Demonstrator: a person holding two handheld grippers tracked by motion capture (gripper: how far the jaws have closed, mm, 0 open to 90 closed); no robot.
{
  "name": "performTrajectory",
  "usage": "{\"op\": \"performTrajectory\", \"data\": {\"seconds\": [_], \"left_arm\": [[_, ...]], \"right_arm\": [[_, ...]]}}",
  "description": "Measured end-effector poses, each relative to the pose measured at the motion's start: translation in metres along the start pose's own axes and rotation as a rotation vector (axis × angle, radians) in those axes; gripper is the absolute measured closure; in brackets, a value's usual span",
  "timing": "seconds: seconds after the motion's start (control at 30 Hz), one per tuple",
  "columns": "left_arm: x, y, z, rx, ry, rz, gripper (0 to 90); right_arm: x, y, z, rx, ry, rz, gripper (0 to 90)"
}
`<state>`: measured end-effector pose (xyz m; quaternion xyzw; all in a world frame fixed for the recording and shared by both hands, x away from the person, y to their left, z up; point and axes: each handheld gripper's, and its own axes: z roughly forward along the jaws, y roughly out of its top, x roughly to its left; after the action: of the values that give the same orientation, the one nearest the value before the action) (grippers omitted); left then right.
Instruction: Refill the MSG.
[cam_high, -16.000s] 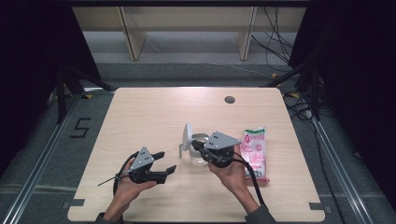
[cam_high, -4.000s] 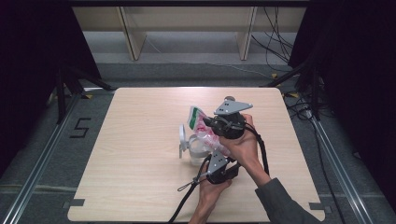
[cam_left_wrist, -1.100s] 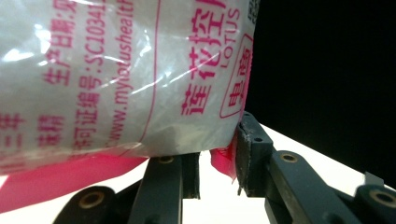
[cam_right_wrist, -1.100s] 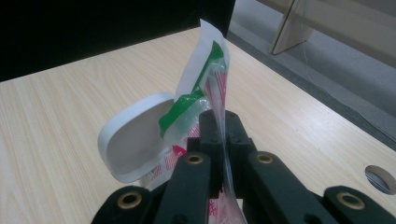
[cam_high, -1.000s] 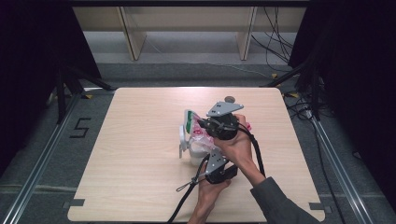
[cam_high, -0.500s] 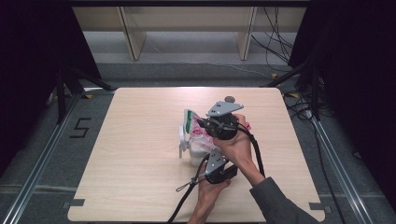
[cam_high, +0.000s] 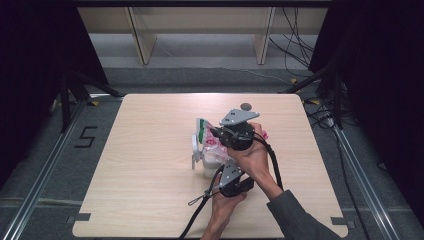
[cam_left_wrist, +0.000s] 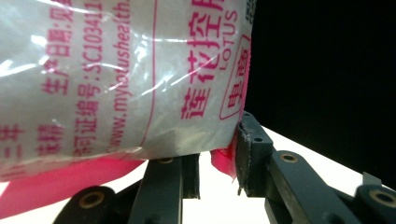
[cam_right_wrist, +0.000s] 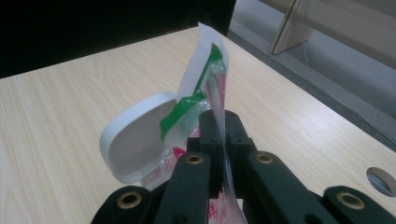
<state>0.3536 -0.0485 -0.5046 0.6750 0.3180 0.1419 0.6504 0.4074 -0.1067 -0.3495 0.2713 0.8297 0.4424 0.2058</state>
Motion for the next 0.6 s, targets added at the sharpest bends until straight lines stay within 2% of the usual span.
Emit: {"op": "performTrajectory", "data": {"seconds": [0.1,0.13,0.2,0.27,0.3,0.33,0.4,0.43,0.53,0.6], "left_arm": [[-0.0002,0.0002,-0.0001,-0.001,-0.002,-0.002,72.8],[-0.0001,0.0007,-0.0005,-0.001,-0.002,-0.001,72.8],[0.0000,0.0004,-0.0003,-0.004,-0.005,-0.002,72.8],[-0.0005,0.0000,0.0000,0.000,0.001,-0.002,72.8],[-0.0005,0.0000,0.0000,0.000,0.001,-0.002,72.8],[-0.0003,0.0010,-0.0009,-0.003,-0.002,-0.002,72.8],[-0.0002,0.0008,-0.0009,-0.004,-0.002,0.000,72.8],[-0.0003,0.0006,-0.0007,-0.002,-0.001,-0.002,72.8],[-0.0003,0.0007,-0.0007,-0.002,-0.003,0.000,72.8],[-0.0004,0.0002,-0.0005,-0.004,-0.001,-0.002,72.8]], "right_arm": [[-0.0014,0.0002,0.0000,0.016,0.002,-0.017,89.4],[-0.0015,0.0005,0.0008,0.001,0.000,-0.024,89.4],[-0.0013,0.0008,-0.0003,-0.008,0.002,-0.008,89.4],[-0.0009,-0.0002,0.0013,0.005,0.001,-0.025,89.4],[0.0011,-0.0005,0.0015,0.016,0.004,-0.002,89.4],[0.0000,0.0003,0.0016,0.009,0.008,-0.016,89.4],[-0.0009,0.0009,0.0004,0.002,0.016,-0.009,89.5],[-0.0015,0.0005,0.0007,-0.014,-0.001,-0.012,89.4],[-0.0014,0.0004,0.0005,0.004,0.014,-0.004,89.5],[-0.0019,0.0003,0.0005,-0.006,0.005,-0.007,89.5]]}}
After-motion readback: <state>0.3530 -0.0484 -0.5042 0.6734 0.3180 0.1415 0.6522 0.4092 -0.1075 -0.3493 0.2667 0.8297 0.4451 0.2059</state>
